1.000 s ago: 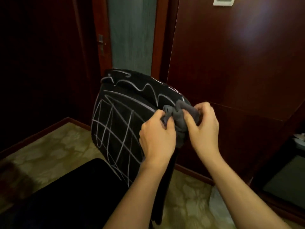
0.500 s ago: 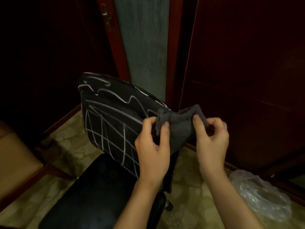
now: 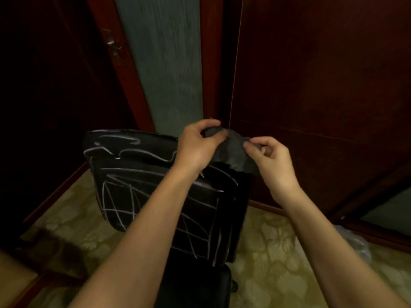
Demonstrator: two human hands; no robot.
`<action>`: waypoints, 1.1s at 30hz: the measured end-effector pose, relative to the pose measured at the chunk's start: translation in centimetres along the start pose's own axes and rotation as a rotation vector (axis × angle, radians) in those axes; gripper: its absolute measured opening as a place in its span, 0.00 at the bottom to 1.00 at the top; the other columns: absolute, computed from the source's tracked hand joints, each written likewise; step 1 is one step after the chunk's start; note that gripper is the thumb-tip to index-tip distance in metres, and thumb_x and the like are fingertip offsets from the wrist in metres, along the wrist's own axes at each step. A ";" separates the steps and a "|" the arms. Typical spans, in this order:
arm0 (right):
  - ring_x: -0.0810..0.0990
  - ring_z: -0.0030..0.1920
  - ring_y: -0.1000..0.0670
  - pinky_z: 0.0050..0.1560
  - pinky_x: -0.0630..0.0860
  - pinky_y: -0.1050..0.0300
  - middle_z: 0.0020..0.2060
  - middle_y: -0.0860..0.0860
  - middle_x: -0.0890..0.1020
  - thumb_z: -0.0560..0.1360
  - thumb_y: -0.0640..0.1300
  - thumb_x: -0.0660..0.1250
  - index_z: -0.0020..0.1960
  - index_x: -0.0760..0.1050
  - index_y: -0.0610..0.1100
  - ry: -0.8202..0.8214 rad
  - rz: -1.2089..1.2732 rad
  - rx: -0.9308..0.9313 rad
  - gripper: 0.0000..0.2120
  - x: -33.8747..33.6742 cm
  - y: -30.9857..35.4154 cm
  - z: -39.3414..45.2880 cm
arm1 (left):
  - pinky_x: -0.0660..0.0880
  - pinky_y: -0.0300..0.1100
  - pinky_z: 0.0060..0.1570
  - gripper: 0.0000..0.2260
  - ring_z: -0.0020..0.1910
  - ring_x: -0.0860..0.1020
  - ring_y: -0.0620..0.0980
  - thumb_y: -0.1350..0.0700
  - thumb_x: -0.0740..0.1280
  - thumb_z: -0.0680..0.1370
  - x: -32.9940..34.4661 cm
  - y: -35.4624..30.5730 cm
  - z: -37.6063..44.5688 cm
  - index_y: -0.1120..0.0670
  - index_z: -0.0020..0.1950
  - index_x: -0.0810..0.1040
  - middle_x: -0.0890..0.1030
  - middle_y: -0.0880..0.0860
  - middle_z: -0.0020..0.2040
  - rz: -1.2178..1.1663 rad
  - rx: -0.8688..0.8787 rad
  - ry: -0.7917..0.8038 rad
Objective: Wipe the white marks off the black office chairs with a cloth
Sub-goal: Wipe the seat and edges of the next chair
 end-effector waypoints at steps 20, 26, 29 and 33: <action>0.79 0.55 0.38 0.50 0.73 0.50 0.53 0.43 0.80 0.81 0.53 0.63 0.58 0.80 0.47 0.160 -0.954 -0.285 0.13 9.6 2.7 1.7 | 0.63 0.46 0.46 0.14 0.49 0.77 0.60 0.50 0.62 0.84 -4.3 1.8 3.6 0.52 0.60 0.85 0.76 0.58 0.49 1.015 0.502 0.160; 0.79 0.58 0.38 0.53 0.75 0.49 0.55 0.43 0.82 0.80 0.56 0.63 0.57 0.80 0.51 0.324 -1.012 -0.222 0.13 15.7 2.8 5.7 | 0.66 0.47 0.51 0.14 0.54 0.77 0.58 0.50 0.60 0.84 -9.4 3.4 6.0 0.51 0.62 0.83 0.77 0.57 0.55 1.007 0.371 0.029; 0.78 0.59 0.38 0.55 0.75 0.48 0.56 0.42 0.82 0.80 0.57 0.62 0.59 0.79 0.50 0.359 -1.026 -0.235 0.15 18.3 3.0 6.4 | 0.64 0.47 0.53 0.15 0.57 0.76 0.57 0.49 0.58 0.85 -11.7 3.7 6.4 0.49 0.63 0.82 0.77 0.56 0.57 1.032 0.333 -0.012; 0.79 0.58 0.38 0.55 0.77 0.47 0.55 0.42 0.83 0.80 0.57 0.63 0.58 0.80 0.50 0.371 -1.026 -0.250 0.14 20.3 3.1 7.0 | 0.64 0.48 0.57 0.15 0.58 0.77 0.56 0.47 0.57 0.85 -13.5 3.7 7.0 0.49 0.61 0.82 0.77 0.54 0.59 1.103 0.294 -0.029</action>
Point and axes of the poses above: each hand's wrist, its own z-axis towards the middle knuckle, its own x-axis out of the palm, y = z × x, the point moved 7 cm from there along z, towards the middle knuckle
